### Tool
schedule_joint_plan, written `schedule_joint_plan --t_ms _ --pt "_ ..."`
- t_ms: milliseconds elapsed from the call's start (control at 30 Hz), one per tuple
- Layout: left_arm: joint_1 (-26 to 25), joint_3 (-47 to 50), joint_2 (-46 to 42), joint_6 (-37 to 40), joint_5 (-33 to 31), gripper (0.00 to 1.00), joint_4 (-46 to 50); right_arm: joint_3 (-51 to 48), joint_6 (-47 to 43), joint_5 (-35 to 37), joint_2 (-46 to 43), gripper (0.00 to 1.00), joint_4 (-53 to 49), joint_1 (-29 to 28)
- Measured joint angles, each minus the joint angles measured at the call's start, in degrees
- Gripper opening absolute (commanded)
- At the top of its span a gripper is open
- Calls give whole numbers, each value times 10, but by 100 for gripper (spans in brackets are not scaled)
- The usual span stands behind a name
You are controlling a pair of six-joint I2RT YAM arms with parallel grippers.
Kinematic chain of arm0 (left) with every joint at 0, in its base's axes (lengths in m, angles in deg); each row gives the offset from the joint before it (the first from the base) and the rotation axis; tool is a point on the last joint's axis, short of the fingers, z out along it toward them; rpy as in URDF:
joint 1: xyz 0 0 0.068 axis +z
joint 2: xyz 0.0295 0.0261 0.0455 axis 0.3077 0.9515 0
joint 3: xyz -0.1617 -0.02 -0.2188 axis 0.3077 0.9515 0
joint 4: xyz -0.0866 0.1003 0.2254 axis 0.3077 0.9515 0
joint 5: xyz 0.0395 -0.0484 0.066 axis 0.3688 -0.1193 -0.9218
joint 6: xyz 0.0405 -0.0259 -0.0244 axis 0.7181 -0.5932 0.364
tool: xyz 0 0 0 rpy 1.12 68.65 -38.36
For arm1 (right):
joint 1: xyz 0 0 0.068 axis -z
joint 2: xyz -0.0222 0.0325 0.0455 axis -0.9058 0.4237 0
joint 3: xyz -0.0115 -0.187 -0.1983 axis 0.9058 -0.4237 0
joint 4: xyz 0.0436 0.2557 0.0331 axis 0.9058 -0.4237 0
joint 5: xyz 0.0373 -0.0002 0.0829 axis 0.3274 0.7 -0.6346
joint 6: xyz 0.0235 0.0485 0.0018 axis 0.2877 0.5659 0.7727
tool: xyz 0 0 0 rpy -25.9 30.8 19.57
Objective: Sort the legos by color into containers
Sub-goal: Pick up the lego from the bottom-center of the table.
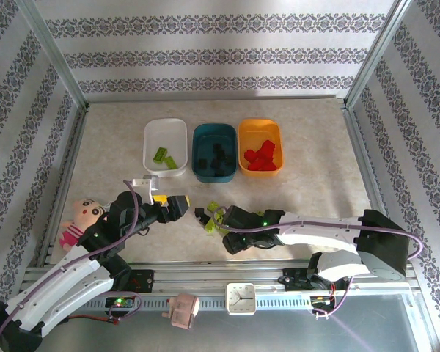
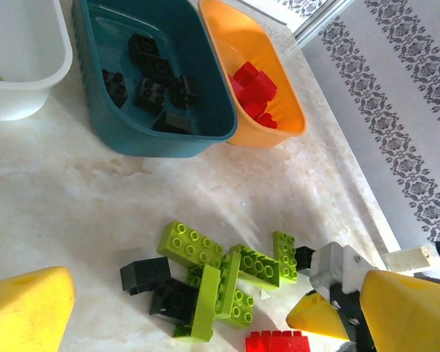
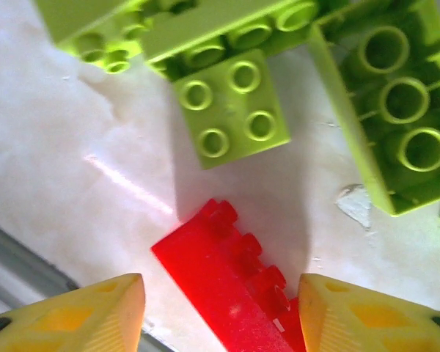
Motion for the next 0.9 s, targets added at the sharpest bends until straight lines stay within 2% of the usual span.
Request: schedule_joint_plan --t_ms 133,267,433,533,667,767,900 --pt "0 0 0 0 -5 100 7 19 -8 12 -2 66 -17 -2" --pt "0 0 0 0 -10 100 11 24 -20 29 7 67 -47 -1" --pt "0 0 0 0 -14 100 16 37 -46 41 58 65 -74 -1" --pt "0 0 0 0 -16 100 22 49 -61 40 92 57 -77 -1" --pt "0 0 0 0 -17 100 29 61 -76 35 124 40 -71 -1" --pt "0 0 0 0 -20 100 33 61 -84 25 126 28 -64 -1" --pt "0 0 0 0 -25 100 39 62 -92 15 111 19 -59 -1"
